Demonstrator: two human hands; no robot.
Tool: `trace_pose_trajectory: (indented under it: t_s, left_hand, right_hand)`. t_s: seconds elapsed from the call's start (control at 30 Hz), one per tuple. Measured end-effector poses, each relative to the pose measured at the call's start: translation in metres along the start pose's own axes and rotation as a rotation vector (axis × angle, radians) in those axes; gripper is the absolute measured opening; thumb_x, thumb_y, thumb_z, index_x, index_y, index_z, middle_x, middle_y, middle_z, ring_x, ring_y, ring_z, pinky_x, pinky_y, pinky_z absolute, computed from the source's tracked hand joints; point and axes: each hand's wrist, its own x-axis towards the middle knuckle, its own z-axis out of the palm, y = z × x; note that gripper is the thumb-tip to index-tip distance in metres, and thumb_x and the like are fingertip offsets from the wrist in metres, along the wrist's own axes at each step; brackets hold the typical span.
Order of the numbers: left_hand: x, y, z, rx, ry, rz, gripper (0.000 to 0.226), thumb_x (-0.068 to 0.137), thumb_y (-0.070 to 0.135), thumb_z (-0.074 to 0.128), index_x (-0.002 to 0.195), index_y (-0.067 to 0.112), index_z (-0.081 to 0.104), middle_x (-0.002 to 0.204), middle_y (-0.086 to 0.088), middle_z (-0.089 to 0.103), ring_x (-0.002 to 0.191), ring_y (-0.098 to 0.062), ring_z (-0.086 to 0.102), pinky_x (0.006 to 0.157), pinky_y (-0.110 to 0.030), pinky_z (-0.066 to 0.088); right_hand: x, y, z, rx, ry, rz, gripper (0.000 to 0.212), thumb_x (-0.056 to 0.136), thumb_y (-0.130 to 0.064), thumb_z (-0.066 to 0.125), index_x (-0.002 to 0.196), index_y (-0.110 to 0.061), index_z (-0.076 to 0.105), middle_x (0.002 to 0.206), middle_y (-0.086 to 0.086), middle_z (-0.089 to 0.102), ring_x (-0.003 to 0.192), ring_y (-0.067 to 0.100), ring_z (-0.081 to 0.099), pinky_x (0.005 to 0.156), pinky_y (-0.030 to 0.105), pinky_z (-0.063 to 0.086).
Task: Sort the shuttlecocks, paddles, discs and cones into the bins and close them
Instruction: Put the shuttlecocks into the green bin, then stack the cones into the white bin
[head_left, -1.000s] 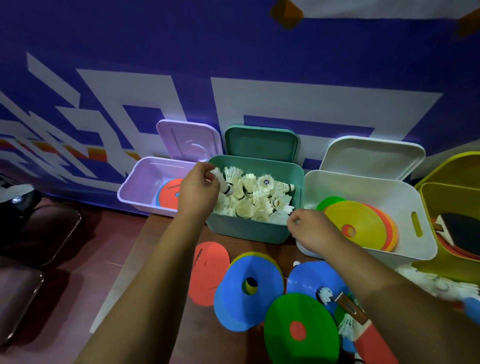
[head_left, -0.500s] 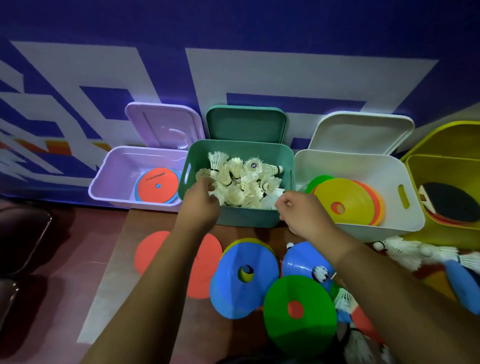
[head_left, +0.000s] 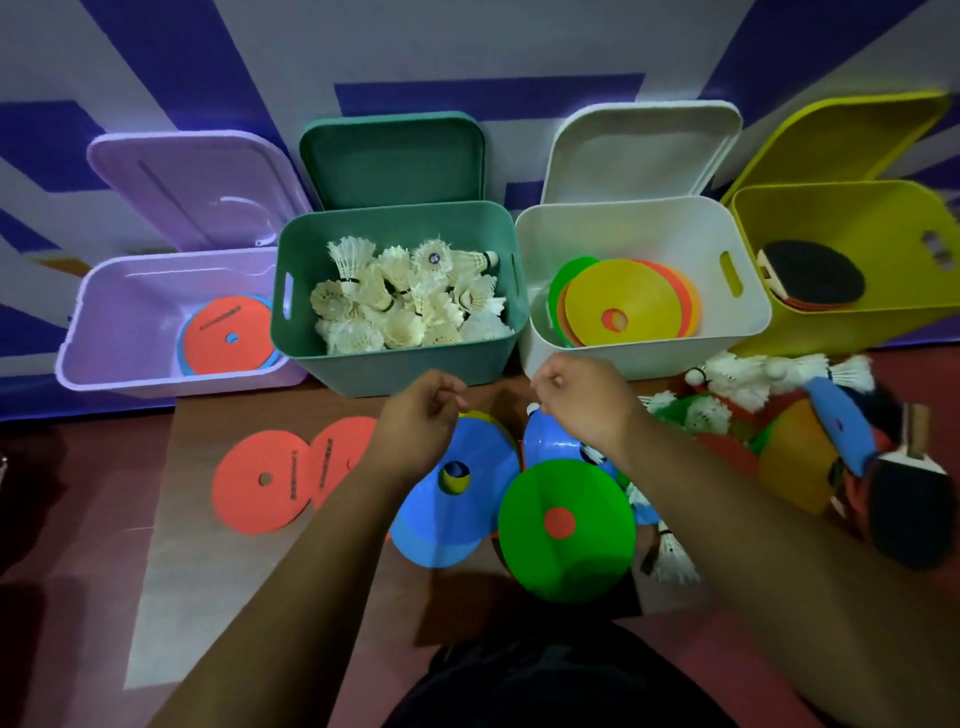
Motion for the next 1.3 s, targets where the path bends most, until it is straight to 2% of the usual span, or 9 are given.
trace_pose_trajectory:
  t_s: [0.1,0.27,0.47,0.6,0.73,0.97,1.1,1.17,1.3]
  left_hand:
    - [-0.002,-0.022,0.015,0.164,-0.034,-0.033,0.027,0.095,0.01,0.059,0.119,0.018,0.069,0.11,-0.004,0.075,0.095,-0.024,0.07,0.086,-0.039,0.057]
    - [-0.008,-0.052,0.029,0.474,-0.252,-0.156,0.086,0.077,0.041,0.073,0.154,0.014,0.046,0.148,-0.016,0.041,0.131,-0.044,0.044,0.106,-0.046,0.045]
    - [-0.015,-0.071,0.046,0.545,-0.138,-0.199,0.057,0.098,0.026,0.065,0.151,0.015,0.05,0.142,-0.021,0.052,0.121,-0.045,0.054,0.103,-0.045,0.047]
    - [-0.023,-0.07,0.048,0.504,-0.071,-0.202,0.045,0.098,0.017,0.061,0.143,0.014,0.061,0.132,-0.021,0.06,0.114,-0.045,0.059,0.097,-0.044,0.052]
    - [-0.032,-0.06,0.045,0.467,0.065,-0.19,0.029,0.102,0.025,0.056,0.124,0.014,0.07,0.105,-0.019,0.07,0.095,-0.041,0.065,0.073,-0.037,0.046]
    - [-0.064,-0.038,0.031,0.32,0.252,-0.275,0.02,0.094,0.013,0.055,0.087,0.014,0.073,0.075,-0.01,0.065,0.075,-0.034,0.058,0.062,-0.035,0.035]
    - [-0.079,-0.02,0.025,0.128,0.309,-0.346,0.028,0.075,0.029,0.045,0.078,0.014,0.069,0.071,-0.02,0.057,0.063,-0.024,0.042,0.062,-0.049,0.06]
    - [-0.088,0.005,0.024,-0.032,0.337,-0.374,0.026,0.078,0.023,0.051,0.085,0.017,0.076,0.081,-0.025,0.064,0.066,-0.026,0.05,0.065,-0.056,0.064]
    - [-0.097,0.071,0.031,-0.29,0.379,-0.376,0.037,0.091,-0.002,0.053,0.084,0.022,0.081,0.077,-0.011,0.072,0.069,-0.025,0.066,0.065,-0.042,0.066]
  right_hand:
    - [-0.012,0.015,0.01,-0.08,-0.06,0.03,0.016,0.096,-0.024,0.059,0.09,-0.023,0.073,0.083,-0.003,0.072,0.073,0.019,0.064,0.071,0.028,0.048]
    - [-0.029,0.043,0.023,-0.427,-0.281,0.024,0.039,0.1,-0.023,0.062,0.139,-0.02,0.062,0.138,0.009,0.056,0.125,0.034,0.059,0.098,0.039,0.051]
    - [-0.043,0.059,0.031,-0.63,-0.334,-0.059,0.054,0.097,-0.008,0.055,0.149,-0.021,0.05,0.158,0.006,0.04,0.133,0.036,0.057,0.094,0.048,0.056]
    - [-0.044,0.061,0.039,-0.69,-0.337,-0.181,0.051,0.094,-0.005,0.056,0.143,-0.019,0.054,0.145,0.006,0.048,0.121,0.036,0.063,0.083,0.044,0.056]
    - [-0.039,0.067,0.046,-0.728,-0.295,-0.218,0.041,0.095,-0.006,0.057,0.135,-0.015,0.054,0.138,0.01,0.048,0.108,0.039,0.067,0.068,0.039,0.045]
    - [-0.041,0.073,0.03,-0.64,-0.28,-0.299,0.017,0.101,-0.017,0.054,0.11,-0.02,0.068,0.11,0.007,0.061,0.098,0.037,0.066,0.069,0.039,0.047]
    - [-0.043,0.074,0.007,-0.422,-0.234,-0.306,0.014,0.103,-0.023,0.053,0.1,-0.024,0.067,0.103,0.005,0.068,0.093,0.034,0.066,0.072,0.041,0.055]
    - [-0.042,0.076,-0.006,-0.314,-0.178,-0.302,0.017,0.102,-0.028,0.052,0.089,-0.025,0.062,0.088,0.002,0.068,0.083,0.031,0.065,0.07,0.042,0.057]
    - [-0.04,0.081,-0.038,-0.158,-0.08,-0.275,0.012,0.099,-0.028,0.059,0.088,-0.025,0.064,0.086,0.005,0.071,0.079,0.031,0.067,0.075,0.044,0.059]
